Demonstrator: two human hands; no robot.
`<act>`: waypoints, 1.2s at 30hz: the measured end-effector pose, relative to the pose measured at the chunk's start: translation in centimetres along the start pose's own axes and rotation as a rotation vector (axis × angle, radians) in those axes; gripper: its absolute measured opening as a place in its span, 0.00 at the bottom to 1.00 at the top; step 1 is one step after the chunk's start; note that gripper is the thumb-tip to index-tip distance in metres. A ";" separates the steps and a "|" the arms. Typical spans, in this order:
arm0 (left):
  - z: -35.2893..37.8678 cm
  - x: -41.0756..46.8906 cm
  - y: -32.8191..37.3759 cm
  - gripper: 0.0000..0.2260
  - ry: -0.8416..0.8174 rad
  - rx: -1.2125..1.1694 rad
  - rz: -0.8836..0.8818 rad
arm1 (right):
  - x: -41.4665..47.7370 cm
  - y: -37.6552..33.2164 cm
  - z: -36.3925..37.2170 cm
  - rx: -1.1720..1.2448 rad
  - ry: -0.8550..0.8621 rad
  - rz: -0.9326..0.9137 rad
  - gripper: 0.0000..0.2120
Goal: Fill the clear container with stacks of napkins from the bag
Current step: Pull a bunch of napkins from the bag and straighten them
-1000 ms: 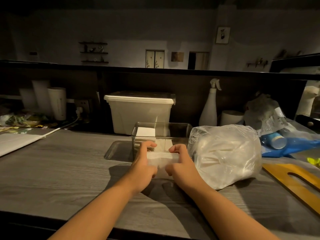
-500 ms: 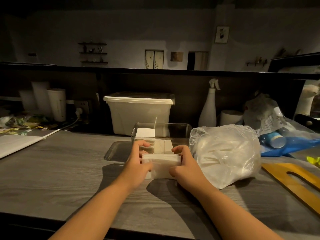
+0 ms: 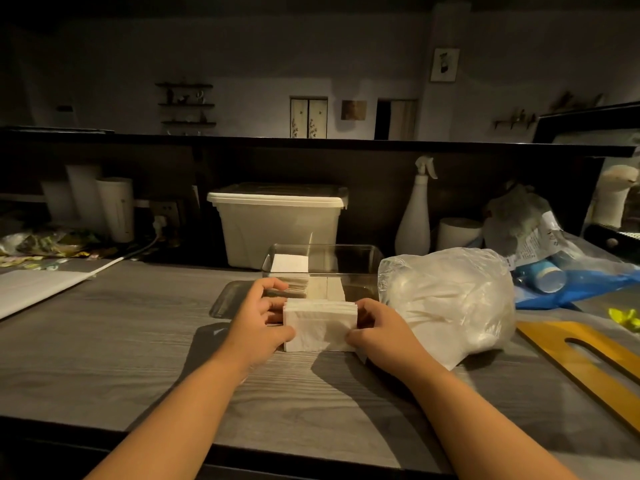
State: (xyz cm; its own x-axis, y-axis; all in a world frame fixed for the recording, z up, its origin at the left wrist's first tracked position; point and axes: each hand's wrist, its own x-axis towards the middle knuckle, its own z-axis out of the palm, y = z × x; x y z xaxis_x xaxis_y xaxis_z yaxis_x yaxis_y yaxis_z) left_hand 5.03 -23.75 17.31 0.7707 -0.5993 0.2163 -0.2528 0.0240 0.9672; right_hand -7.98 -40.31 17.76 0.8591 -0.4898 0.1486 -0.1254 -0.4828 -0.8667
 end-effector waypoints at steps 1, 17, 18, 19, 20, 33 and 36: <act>0.0 0.0 -0.1 0.28 -0.017 0.012 -0.004 | 0.0 0.1 0.0 -0.007 -0.003 0.003 0.13; -0.7 0.4 -0.5 0.15 0.034 0.074 -0.027 | 0.2 0.0 0.2 0.072 0.009 0.016 0.11; -0.7 0.3 -0.4 0.15 0.053 0.071 -0.013 | 0.1 -0.2 0.2 0.096 0.013 0.018 0.10; -0.6 0.3 -0.4 0.14 0.066 0.068 0.000 | 0.0 -0.3 0.2 0.123 0.021 0.019 0.10; -0.6 0.2 -0.1 0.14 0.073 0.059 0.013 | 0.0 -0.7 0.1 0.157 0.033 0.016 0.09; -0.2 4.0 5.7 0.12 0.133 -0.001 0.138 | 3.8 -5.4 -2.1 0.455 0.191 -0.068 0.15; -0.4 5.6 6.4 0.11 0.150 0.024 0.127 | 5.7 -6.8 -2.8 0.435 0.224 -0.091 0.16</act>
State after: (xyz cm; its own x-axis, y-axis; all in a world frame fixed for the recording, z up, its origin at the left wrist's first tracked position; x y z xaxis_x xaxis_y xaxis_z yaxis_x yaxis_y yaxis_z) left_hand 8.00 -26.64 24.75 0.8101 -0.4664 0.3552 -0.3657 0.0717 0.9280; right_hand -3.63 -41.79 25.81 0.7233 -0.6267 0.2900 0.2046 -0.2065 -0.9568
